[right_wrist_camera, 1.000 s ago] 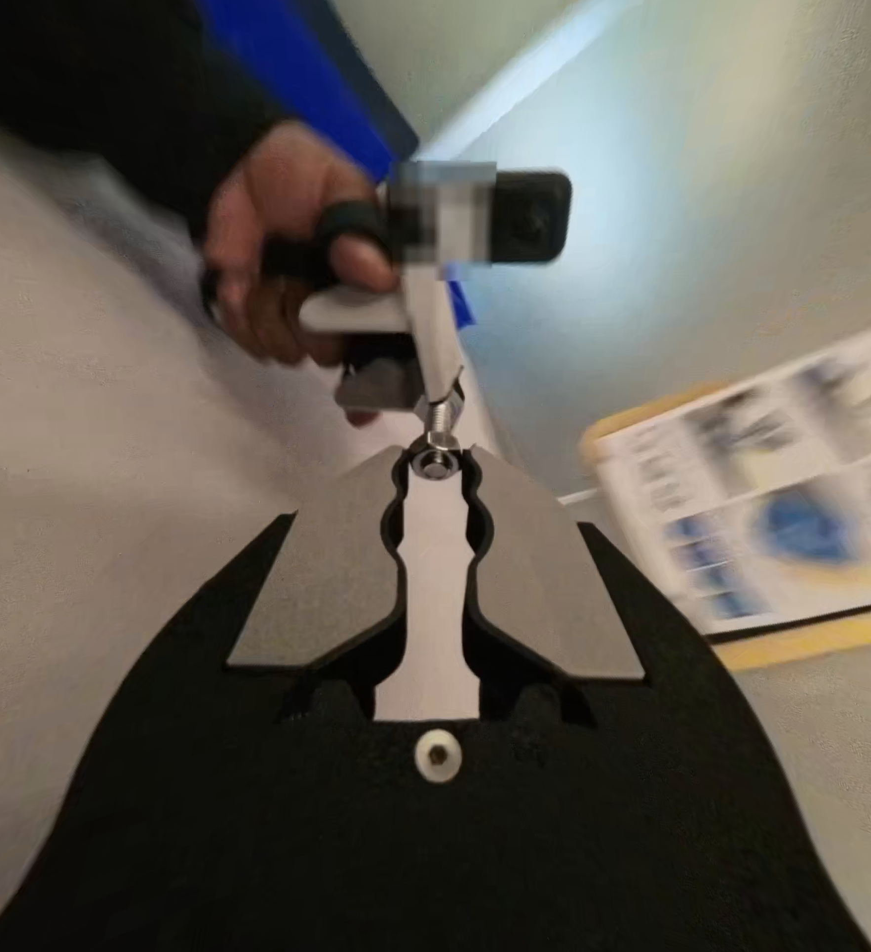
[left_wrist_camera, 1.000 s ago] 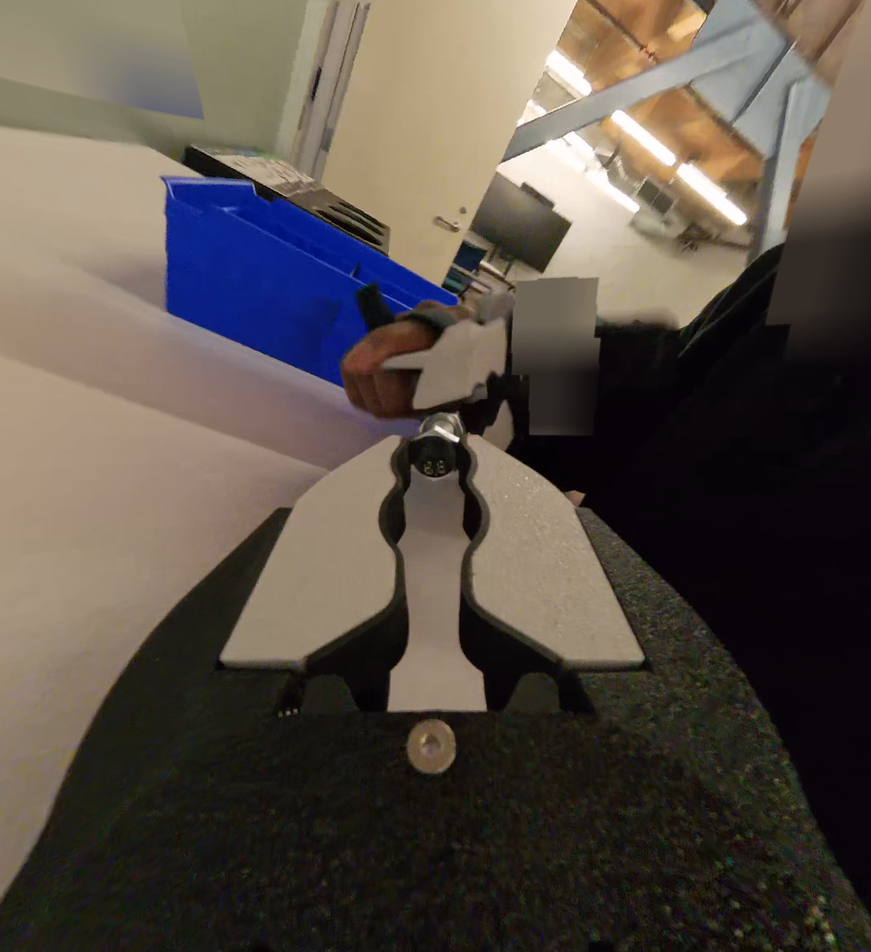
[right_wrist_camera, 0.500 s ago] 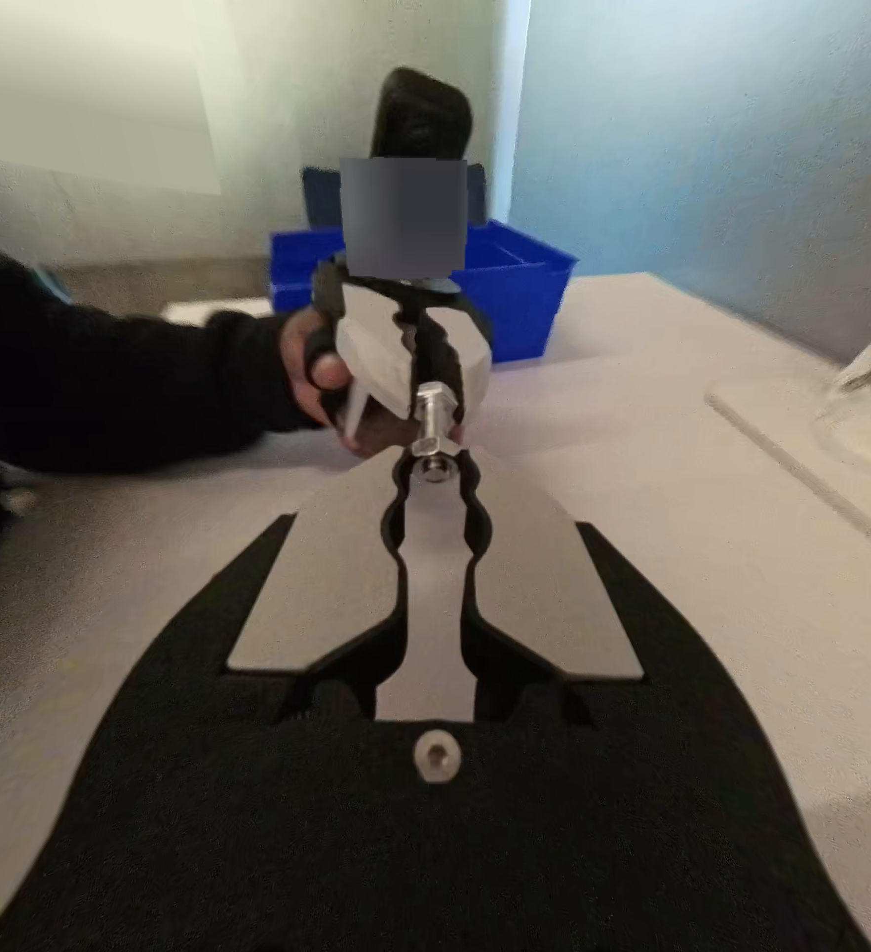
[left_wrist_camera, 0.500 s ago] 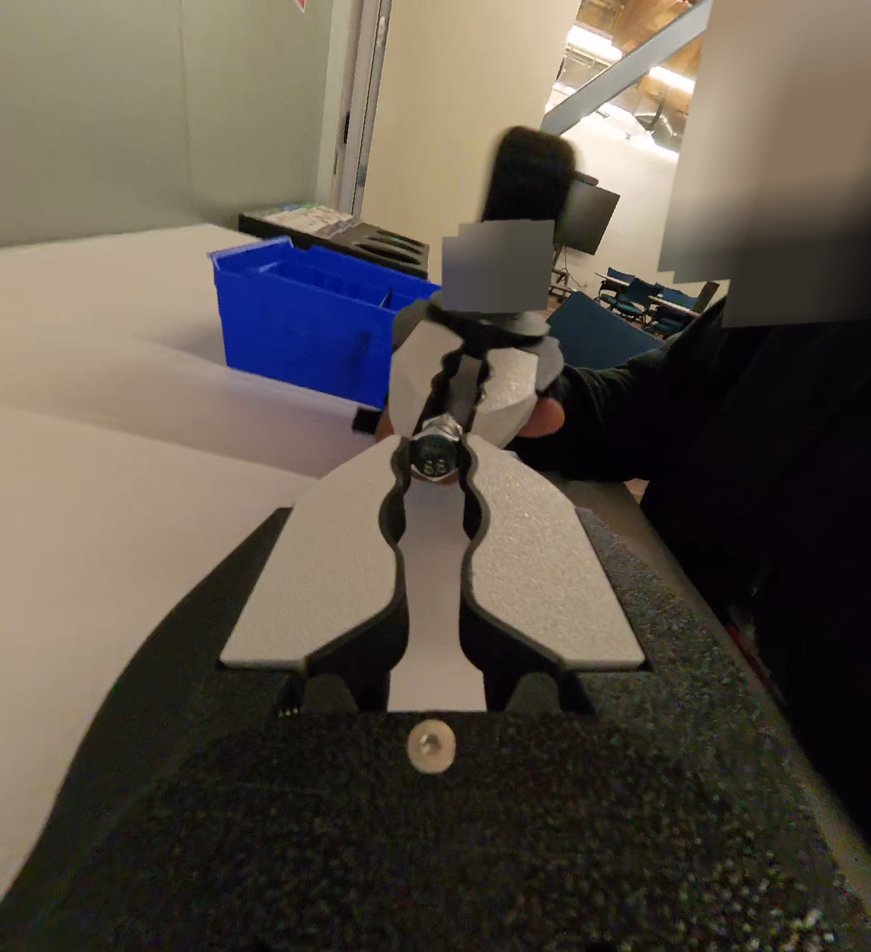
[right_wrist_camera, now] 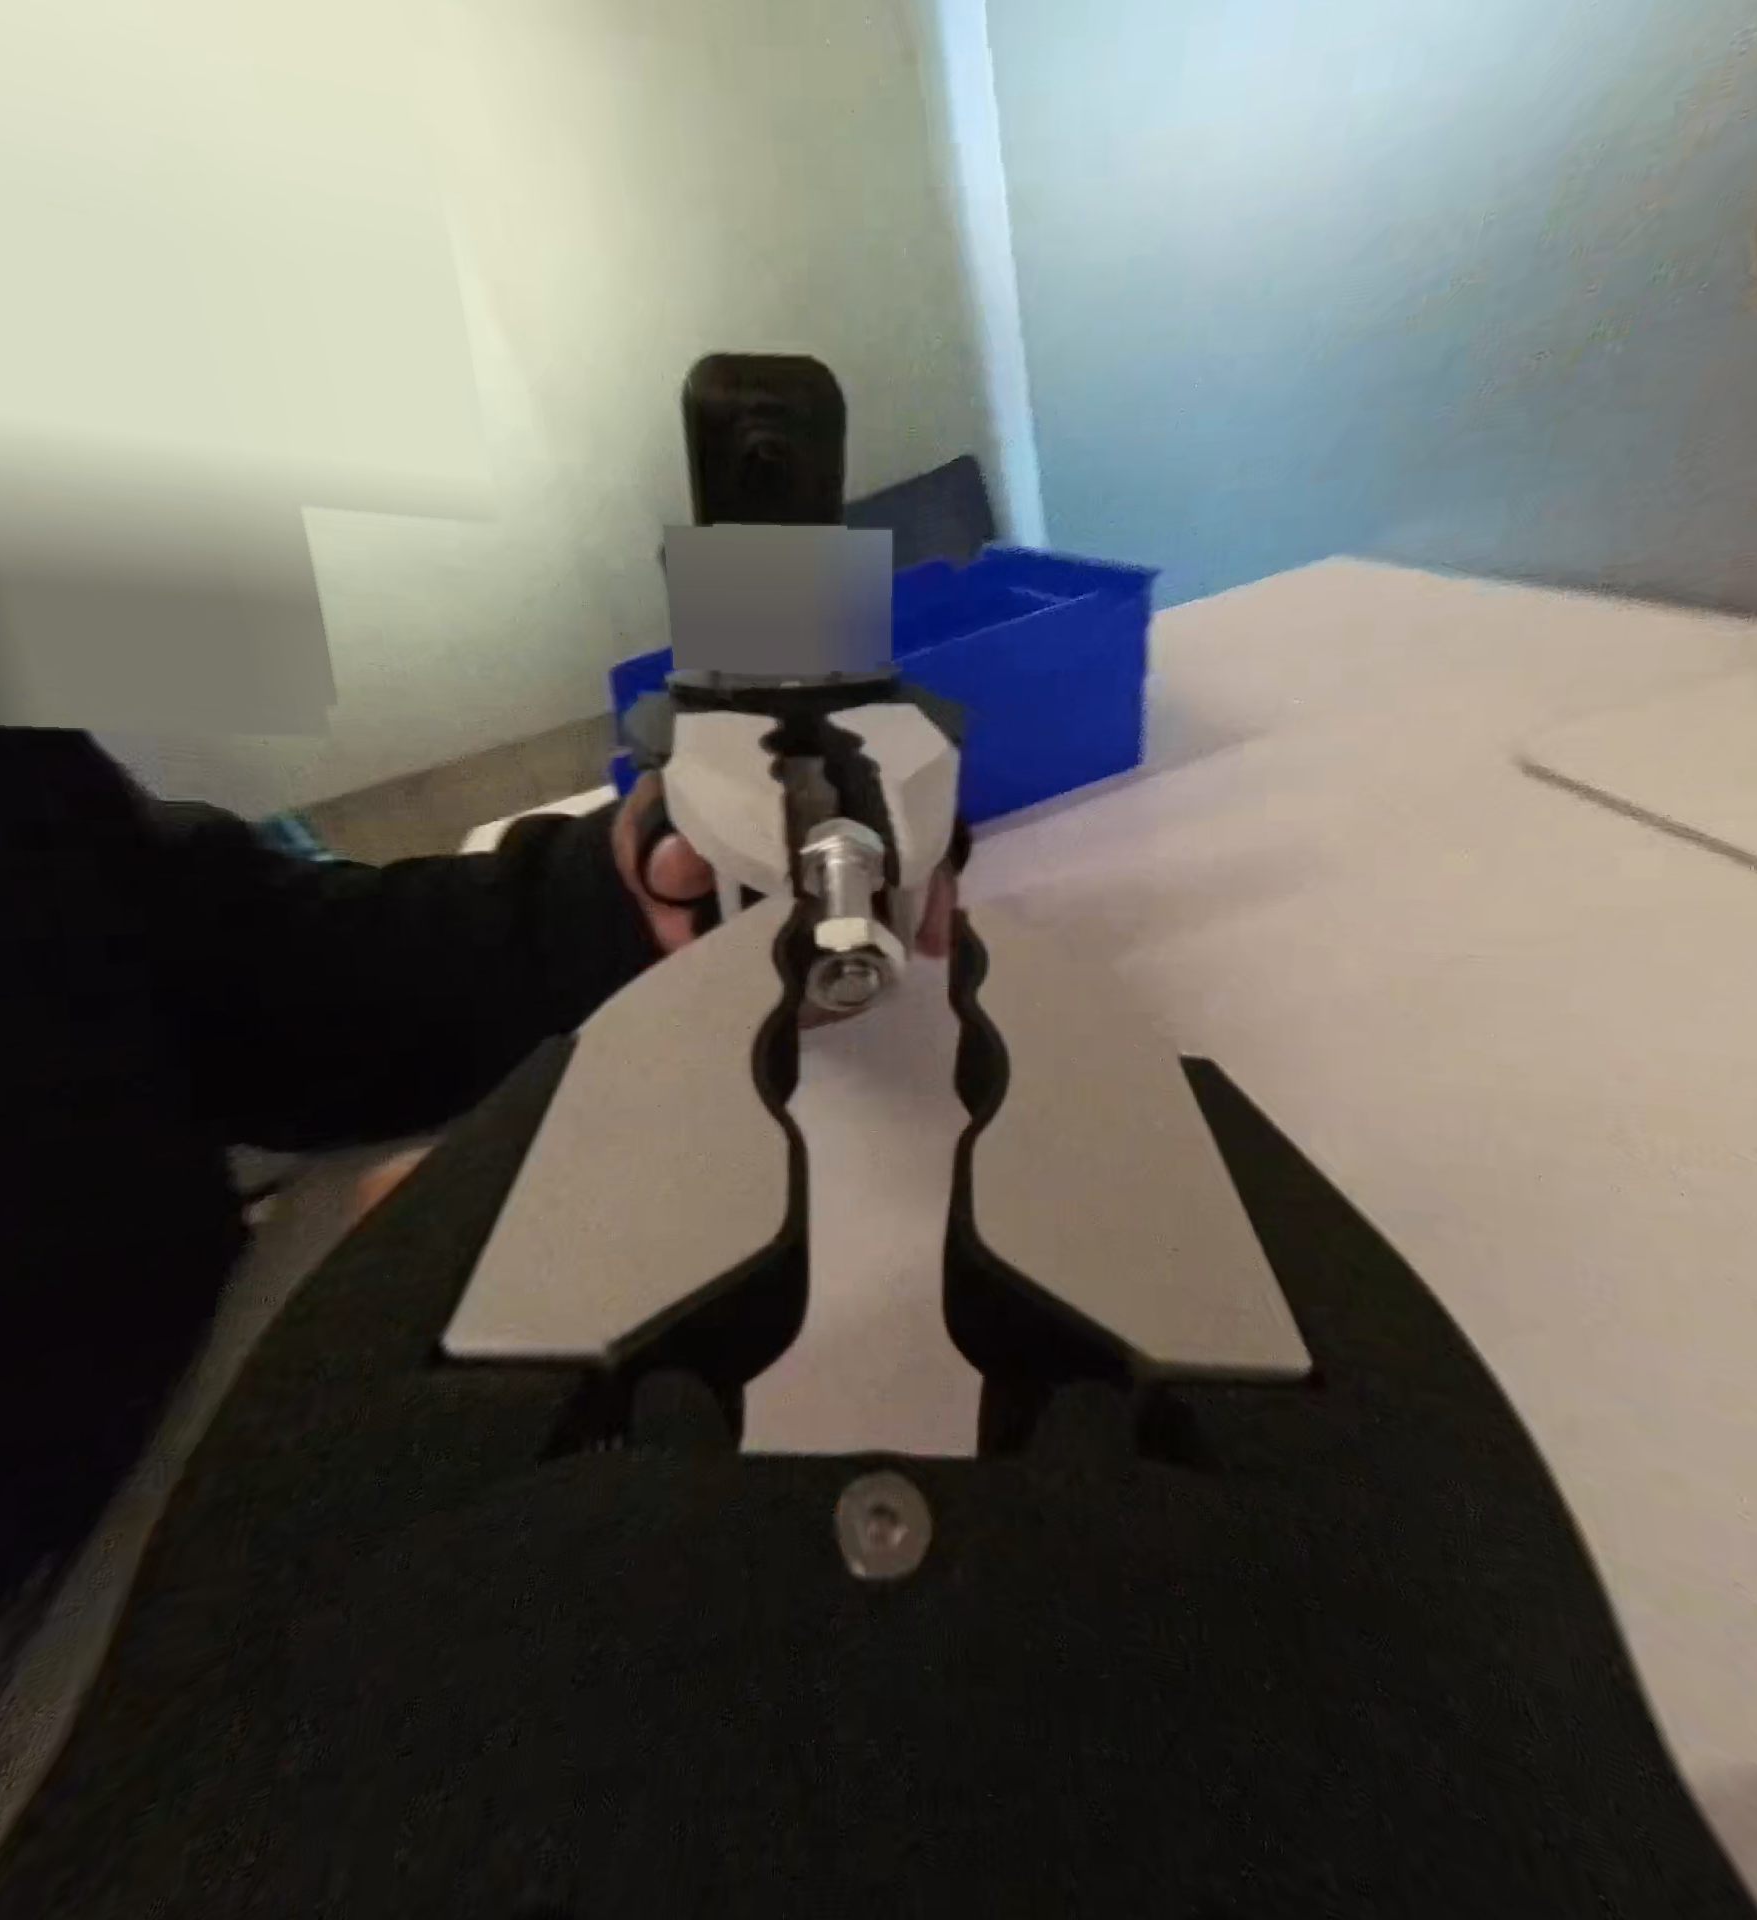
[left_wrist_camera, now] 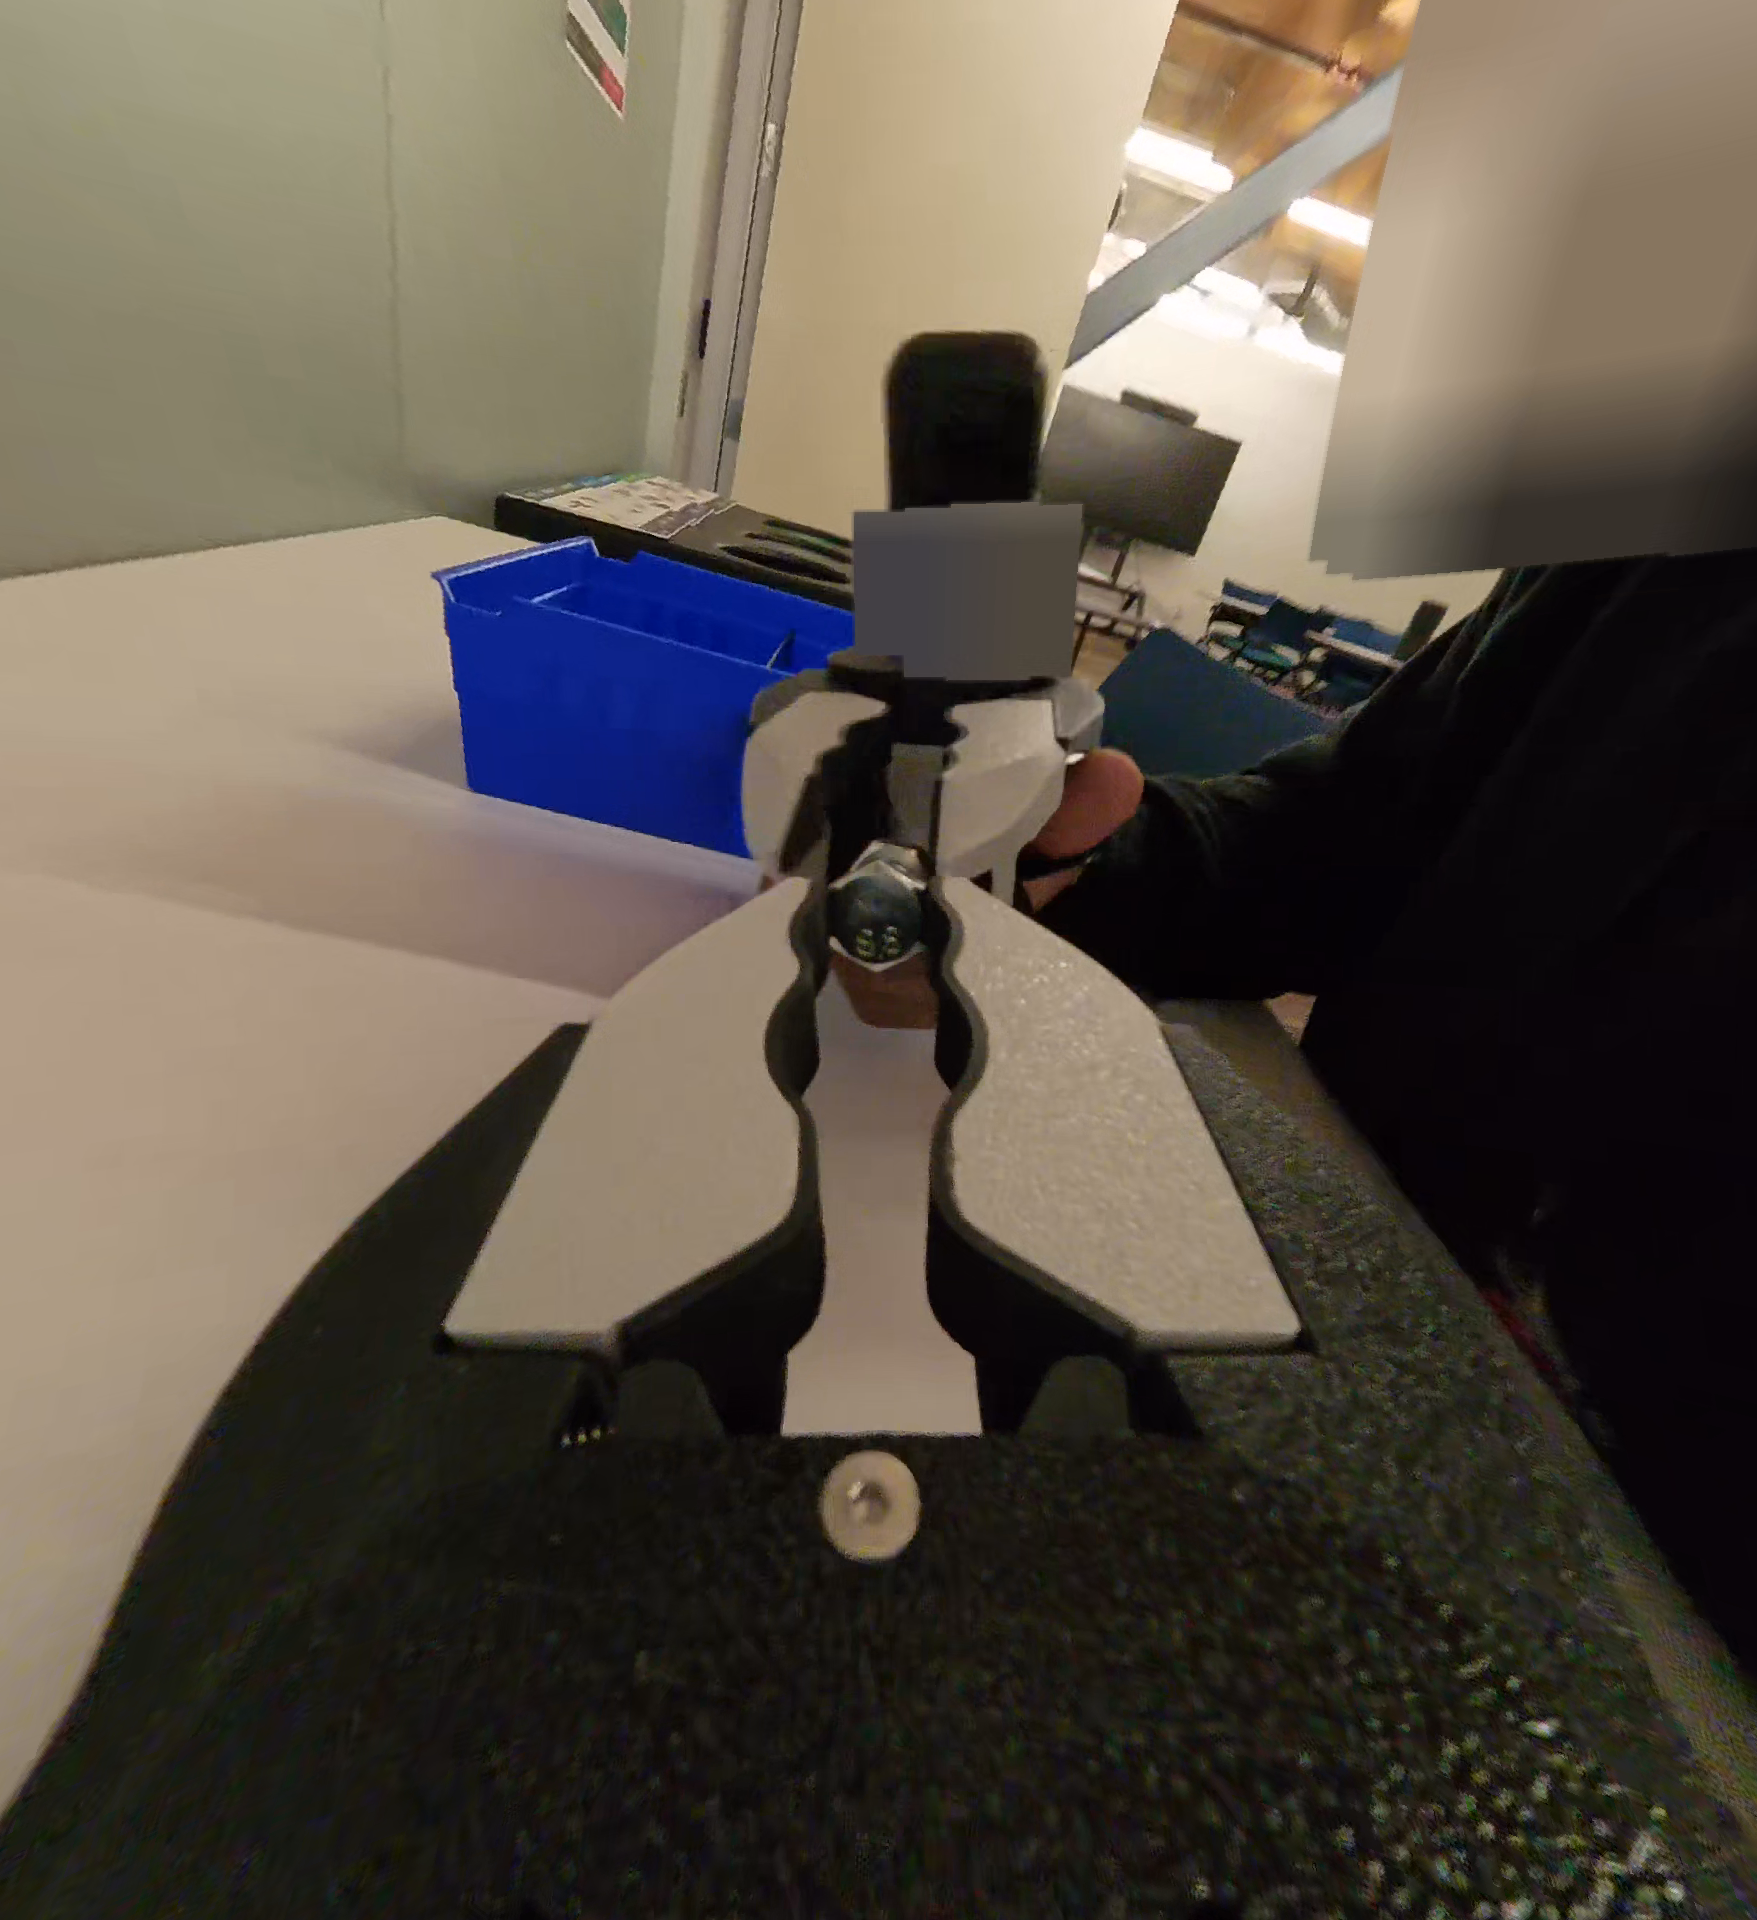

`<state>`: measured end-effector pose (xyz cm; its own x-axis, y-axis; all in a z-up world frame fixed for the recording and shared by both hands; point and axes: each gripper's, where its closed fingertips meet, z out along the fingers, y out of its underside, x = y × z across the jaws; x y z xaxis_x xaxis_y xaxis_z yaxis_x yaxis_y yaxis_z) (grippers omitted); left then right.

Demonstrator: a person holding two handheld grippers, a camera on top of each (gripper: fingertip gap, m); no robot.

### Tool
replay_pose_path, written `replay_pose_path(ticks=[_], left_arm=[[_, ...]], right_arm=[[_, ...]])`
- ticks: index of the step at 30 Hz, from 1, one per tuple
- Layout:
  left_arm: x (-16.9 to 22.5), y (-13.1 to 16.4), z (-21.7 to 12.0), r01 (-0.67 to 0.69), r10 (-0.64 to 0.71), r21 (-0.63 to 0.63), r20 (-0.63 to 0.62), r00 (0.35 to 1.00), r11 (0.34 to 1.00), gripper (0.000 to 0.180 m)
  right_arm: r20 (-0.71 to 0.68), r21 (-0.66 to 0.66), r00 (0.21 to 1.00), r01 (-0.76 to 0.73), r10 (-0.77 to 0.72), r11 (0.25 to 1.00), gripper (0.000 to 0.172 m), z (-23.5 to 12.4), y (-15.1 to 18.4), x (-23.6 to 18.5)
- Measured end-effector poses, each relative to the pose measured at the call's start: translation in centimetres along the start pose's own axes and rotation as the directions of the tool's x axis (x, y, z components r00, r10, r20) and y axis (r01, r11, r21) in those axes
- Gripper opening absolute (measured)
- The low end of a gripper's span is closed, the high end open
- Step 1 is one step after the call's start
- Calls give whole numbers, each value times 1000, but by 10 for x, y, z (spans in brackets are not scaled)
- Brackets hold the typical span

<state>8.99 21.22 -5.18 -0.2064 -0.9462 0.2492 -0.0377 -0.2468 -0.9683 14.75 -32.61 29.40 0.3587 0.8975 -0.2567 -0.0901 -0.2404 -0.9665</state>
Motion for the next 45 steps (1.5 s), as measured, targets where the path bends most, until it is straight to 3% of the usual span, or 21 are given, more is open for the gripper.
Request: replay_pose_path(ticks=[2, 5, 7, 9, 10, 13, 15, 17, 19, 21, 24, 25, 27, 29, 30, 34, 37, 40, 42, 44, 45], left_arm=[[2, 1, 1, -12, 12, -7, -11, 1000, 1000, 17], [-1, 4, 4, 96, -96, -9, -18, 995, 995, 17], [-1, 6, 6, 214, -213, -2, -50, 976, 977, 17], [-3, 8, 7, 282, -281, 8, -68, 957, 959, 17], [-5, 10, 7, 289, -288, 10, -65, 955, 957, 17], [-8, 6, 4, 239, -238, 32, -40, 970, 970, 17], [-7, 0, 1, 192, -190, 56, -31, 981, 980, 17], [-5, -4, -1, 144, -143, 63, -24, 989, 988, 17], [-2, -5, 0, 105, -103, 57, -25, 994, 993, 17], [0, -2, 2, 84, -84, 38, -22, 996, 996, 17], [-1, 1, 2, 149, -148, 26, -40, 988, 988, 17], [-2, 2, 3, 202, -200, 26, -53, 978, 979, 17], [-2, 5, 4, 305, -303, 18, -88, 949, 952, 17], [-5, 10, 6, 328, -326, 13, -85, 941, 944, 17], [-7, 12, 6, 315, -314, 13, -64, 947, 949, 17], [-12, 3, 1, 223, -223, 58, -16, 975, 973, 17], [-12, 0, -2, 130, -131, 52, 21, 991, 990, 17], [-6, 2, 2, 95, -96, 24, 9, 995, 995, 17], [-7, 5, 2, 122, -122, 13, 7, 993, 992, 17], [-9, 10, 3, 211, -211, -4, 1, 977, 977, 17], [-10, 12, 4, 272, -272, -5, -14, 962, 962, 17]], right_arm=[[32, -14, 998, 50, -49, 999, 15, 0, 4, -6], [-86, -79, 875, 471, -477, 878, 13, -3, 5, -4], [-150, -199, 483, 840, -863, 505, 12, -4, 9, -6], [-138, -321, 21, 945, -990, 65, 12, -4, 14, -6], [-138, -338, -20, 941, -990, 28, 13, -4, 15, -5], [-243, -185, 416, 867, -876, 463, 32, -7, -2, -5], [-214, -97, 736, 638, -642, 764, 40, -9, -8, 1], [-147, -25, 922, 358, -357, 933, 45, -8, -9, 5], [-69, -18, 987, 147, -148, 989, 41, -4, -2, 4], [-8, -74, 997, 81, -82, 994, 27, -1, 9, 0], [-76, -130, 917, 380, -391, 916, 20, -1, 13, 0], [-117, -165, 812, 552, -572, 818, 20, -3, 13, 2], [-154, -280, 402, 858, -903, 430, 20, -5, 14, 4], [-120, -376, 39, 923, -992, 82, 20, -7, 19, 6], [-116, -378, 75, 919, -990, 114, 22, -7, 22, 8], [-189, -183, 731, 630, -656, 755, 51, -4, 10, 8], [-113, -54, 964, 237, -242, 970, 45, -2, 6, 7], [-44, -49, 994, 100, -102, 994, 18, 0, 11, 5], [-80, -103, 957, 269, -278, 957, 18, 0, 16, 6], [-148, -211, 753, 610, -641, 764, 18, -2, 20, 10], [-156, -281, 536, 781, -830, 558, 18, -3, 21, 11]])
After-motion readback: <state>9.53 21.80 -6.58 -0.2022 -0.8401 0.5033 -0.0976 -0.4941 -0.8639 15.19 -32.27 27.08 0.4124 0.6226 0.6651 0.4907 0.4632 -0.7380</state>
